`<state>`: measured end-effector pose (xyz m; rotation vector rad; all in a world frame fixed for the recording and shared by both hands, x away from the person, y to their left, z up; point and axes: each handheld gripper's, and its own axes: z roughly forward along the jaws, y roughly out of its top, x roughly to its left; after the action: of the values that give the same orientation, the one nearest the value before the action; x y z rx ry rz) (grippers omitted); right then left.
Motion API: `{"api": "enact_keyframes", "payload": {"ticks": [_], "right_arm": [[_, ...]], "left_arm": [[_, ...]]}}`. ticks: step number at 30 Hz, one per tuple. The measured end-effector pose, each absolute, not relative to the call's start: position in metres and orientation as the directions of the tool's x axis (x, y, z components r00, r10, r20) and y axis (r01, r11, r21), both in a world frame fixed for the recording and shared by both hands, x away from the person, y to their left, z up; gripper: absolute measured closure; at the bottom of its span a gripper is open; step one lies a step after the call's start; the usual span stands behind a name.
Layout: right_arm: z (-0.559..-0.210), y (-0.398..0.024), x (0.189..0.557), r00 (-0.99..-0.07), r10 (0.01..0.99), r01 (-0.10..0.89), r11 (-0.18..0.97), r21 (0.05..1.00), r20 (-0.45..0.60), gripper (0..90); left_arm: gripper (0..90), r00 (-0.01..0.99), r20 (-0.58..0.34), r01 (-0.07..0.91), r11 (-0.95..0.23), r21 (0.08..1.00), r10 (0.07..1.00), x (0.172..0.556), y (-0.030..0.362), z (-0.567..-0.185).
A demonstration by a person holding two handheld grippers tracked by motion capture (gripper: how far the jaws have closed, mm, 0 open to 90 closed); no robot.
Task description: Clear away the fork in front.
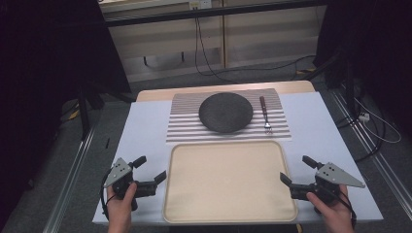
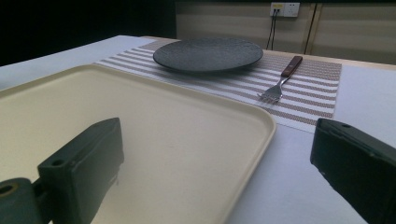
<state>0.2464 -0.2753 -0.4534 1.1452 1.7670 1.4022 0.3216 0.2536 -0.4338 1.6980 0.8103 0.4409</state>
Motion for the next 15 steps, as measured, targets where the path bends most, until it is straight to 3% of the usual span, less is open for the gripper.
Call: {"api": "enact_keyframes", "payload": {"ticks": [15], "right_arm": [[-0.445,-0.279,0.269,-0.424,0.905,0.259,0.102,0.960,0.019,2.5]], "left_arm": [[2.1,0.686,-0.118,0.282,-0.113,0.953,0.718,0.320,0.258,-0.433]]}}
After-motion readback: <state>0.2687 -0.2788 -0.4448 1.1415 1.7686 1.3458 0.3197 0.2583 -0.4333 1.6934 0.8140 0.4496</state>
